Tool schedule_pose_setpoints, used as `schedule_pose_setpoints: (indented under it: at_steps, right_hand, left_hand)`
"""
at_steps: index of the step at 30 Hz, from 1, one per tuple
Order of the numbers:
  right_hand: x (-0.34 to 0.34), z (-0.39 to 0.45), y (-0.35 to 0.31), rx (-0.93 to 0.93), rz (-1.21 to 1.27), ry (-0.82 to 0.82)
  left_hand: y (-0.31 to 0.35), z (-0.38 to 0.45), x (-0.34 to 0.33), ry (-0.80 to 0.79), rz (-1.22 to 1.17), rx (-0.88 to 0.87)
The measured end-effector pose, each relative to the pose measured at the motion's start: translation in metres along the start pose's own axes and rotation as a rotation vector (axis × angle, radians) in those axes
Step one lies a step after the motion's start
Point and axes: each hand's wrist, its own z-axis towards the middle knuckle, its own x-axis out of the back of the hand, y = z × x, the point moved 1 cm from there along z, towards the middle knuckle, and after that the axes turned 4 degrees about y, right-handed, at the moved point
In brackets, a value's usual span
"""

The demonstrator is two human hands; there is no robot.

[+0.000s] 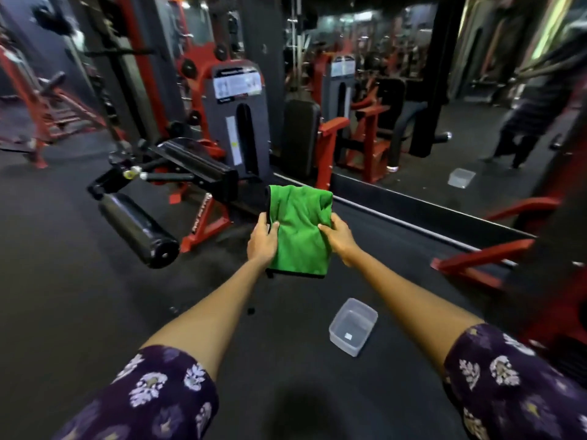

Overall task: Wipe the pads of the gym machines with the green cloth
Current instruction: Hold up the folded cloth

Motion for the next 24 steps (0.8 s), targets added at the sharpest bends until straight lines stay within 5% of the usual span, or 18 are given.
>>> schedule_pose_setpoints:
  at_steps: [5,10,17,24]
  right_hand:
    - [0.022,0.045,0.038,-0.025,-0.188,0.168]
    - [0.027,0.088,0.065,-0.139,-0.26,0.363]
    - [0.011,0.127,0.114,-0.382,-0.282,0.525]
    - [0.012,0.158,0.194,-0.609,-0.28,0.515]
  left_hand:
    - [-0.003,0.06,-0.065,-0.168,0.089,-0.091]
    - [-0.007,0.127,-0.119,-0.386,-0.079,-0.125]
    - [-0.035,0.189,-0.175,-0.687,-0.15,0.103]
    - [-0.094,0.205,-0.245,-0.917,-0.125,0.267]
